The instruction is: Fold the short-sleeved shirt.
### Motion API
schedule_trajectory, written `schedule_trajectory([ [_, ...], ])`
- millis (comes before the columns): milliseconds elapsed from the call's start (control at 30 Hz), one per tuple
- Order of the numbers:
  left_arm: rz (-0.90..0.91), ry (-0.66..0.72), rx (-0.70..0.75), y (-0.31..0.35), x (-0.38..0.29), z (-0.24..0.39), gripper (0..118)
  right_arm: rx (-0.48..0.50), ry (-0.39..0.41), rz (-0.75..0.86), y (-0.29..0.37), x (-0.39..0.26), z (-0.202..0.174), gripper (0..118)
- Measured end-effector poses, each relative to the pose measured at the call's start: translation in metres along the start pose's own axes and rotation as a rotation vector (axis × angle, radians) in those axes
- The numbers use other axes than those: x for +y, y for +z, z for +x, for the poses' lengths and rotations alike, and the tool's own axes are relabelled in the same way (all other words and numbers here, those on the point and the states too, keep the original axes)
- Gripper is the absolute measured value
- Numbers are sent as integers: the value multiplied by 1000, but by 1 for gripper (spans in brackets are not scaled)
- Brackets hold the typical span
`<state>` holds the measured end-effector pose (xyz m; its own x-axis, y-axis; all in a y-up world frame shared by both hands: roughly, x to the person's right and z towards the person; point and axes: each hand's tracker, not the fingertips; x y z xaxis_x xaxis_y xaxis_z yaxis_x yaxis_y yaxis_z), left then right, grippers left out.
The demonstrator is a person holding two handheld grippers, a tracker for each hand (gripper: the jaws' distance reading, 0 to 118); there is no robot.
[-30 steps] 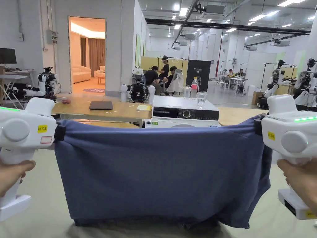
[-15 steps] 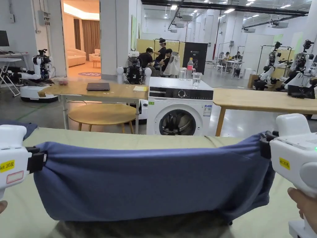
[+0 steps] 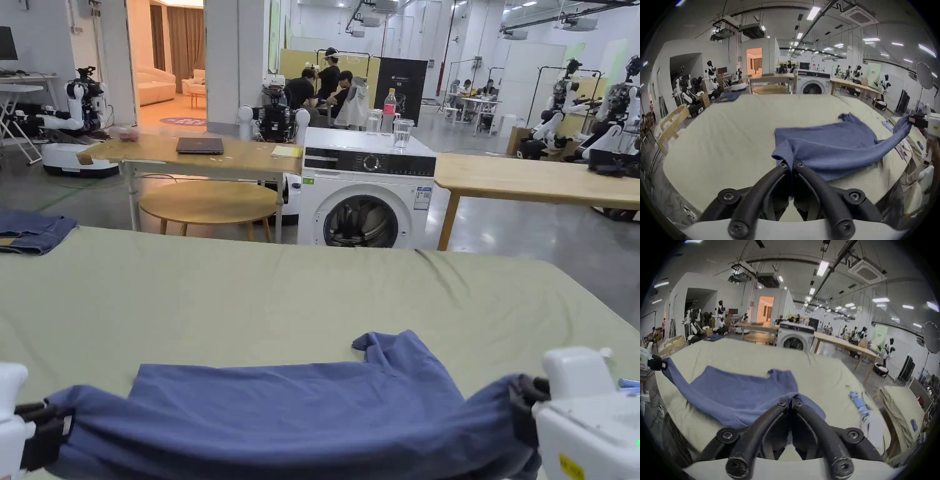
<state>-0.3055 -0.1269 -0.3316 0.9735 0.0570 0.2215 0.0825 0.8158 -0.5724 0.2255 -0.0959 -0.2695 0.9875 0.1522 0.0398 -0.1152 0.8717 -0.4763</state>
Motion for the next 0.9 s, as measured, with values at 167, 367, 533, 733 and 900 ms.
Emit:
schedule_trajectory([
  [167, -117, 53, -10, -24, -45, -4, 0, 50, -22, -177, -26, -61, -19, 1],
  [367, -215, 55, 23, -49, -81, 10, 0, 60, -70, -295, -62, -110, -33, 2],
  [533, -250, 85, 58, -61, -91, 14, 0, 38, -101, -295, -80, -124, -35, 17],
  [733, -142, 73, 68, -52, -70, 19, 58, -12, -117, -138, -60, -89, -37, 59],
  [900, 78, 41, 27, -36, -37, 44, 61, -28, -190, 71, -47, -54, -48, 59],
])
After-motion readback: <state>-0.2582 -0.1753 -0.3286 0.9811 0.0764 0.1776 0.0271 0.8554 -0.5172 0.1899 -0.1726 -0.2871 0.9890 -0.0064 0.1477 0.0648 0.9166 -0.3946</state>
